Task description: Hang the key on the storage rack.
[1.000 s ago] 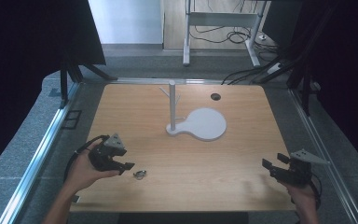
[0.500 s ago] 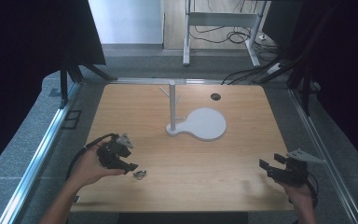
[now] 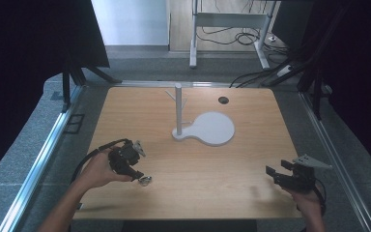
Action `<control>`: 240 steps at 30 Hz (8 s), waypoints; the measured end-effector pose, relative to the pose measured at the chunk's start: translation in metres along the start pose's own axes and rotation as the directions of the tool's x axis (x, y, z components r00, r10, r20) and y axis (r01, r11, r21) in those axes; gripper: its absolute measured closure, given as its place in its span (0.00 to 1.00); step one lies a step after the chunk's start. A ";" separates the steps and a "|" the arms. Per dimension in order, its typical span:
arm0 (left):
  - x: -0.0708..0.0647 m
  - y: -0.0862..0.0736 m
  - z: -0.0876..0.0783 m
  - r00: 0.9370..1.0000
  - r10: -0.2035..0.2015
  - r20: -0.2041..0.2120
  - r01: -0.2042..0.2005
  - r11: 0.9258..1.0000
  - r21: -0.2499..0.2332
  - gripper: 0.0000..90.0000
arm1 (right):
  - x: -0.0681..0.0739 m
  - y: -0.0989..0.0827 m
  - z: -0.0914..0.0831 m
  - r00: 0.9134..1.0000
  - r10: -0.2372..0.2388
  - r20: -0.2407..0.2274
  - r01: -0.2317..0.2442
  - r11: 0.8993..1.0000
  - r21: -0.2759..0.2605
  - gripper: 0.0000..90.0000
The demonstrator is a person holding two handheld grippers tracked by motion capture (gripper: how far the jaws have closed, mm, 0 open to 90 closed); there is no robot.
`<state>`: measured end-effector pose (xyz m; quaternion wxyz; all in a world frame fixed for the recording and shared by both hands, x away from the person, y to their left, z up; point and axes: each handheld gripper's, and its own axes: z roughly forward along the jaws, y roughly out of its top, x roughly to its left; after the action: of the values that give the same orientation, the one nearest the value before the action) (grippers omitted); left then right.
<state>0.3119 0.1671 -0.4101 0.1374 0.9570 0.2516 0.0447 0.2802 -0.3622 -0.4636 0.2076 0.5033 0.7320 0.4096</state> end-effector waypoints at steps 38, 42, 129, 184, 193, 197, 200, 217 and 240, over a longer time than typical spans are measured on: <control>-0.005 0.017 0.054 0.996 0.082 0.046 -0.088 0.982 0.166 0.82 | 0.001 -0.003 0.004 1.000 -0.010 -0.003 0.010 1.000 0.021 0.32; -0.006 0.017 0.057 0.995 0.082 0.048 -0.090 0.981 0.175 0.83 | 0.001 -0.003 0.004 1.000 -0.011 -0.004 0.011 1.000 0.022 0.32; 0.087 0.084 -0.040 1.000 -0.027 -0.015 0.028 0.997 0.077 0.95 | -0.002 -0.009 0.015 1.000 0.002 -0.014 -0.001 0.998 0.056 0.32; 0.140 0.141 -0.061 0.980 -0.173 -0.099 0.177 0.984 0.034 0.95 | -0.010 -0.009 0.022 0.999 0.023 -0.036 -0.021 0.998 0.054 0.32; 0.139 0.153 -0.067 0.977 -0.176 -0.118 0.180 0.983 0.022 0.95 | -0.010 -0.009 0.024 0.999 0.018 -0.042 -0.016 0.998 0.062 0.32; 0.137 0.160 -0.070 0.979 -0.154 -0.131 0.160 0.987 0.033 0.95 | -0.011 -0.008 0.025 0.999 0.017 -0.039 -0.014 0.998 0.063 0.32; 0.138 0.165 -0.072 0.977 -0.152 -0.148 0.159 0.987 0.037 0.95 | -0.012 -0.008 0.025 0.999 0.016 -0.038 -0.014 0.998 0.062 0.32; 0.134 0.180 -0.070 0.973 -0.134 -0.190 0.144 0.989 0.042 0.95 | -0.013 -0.009 0.023 0.999 0.019 -0.033 -0.017 0.998 0.061 0.32; 0.136 0.189 -0.064 0.957 -0.141 -0.255 0.162 0.985 0.062 0.95 | -0.013 -0.011 0.026 0.999 0.027 -0.040 -0.024 0.997 0.071 0.32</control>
<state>0.5094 0.0914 -0.2926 0.0684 0.9265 0.3410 0.1437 0.2979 -0.3654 -0.4889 0.1693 0.5109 0.7438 0.3964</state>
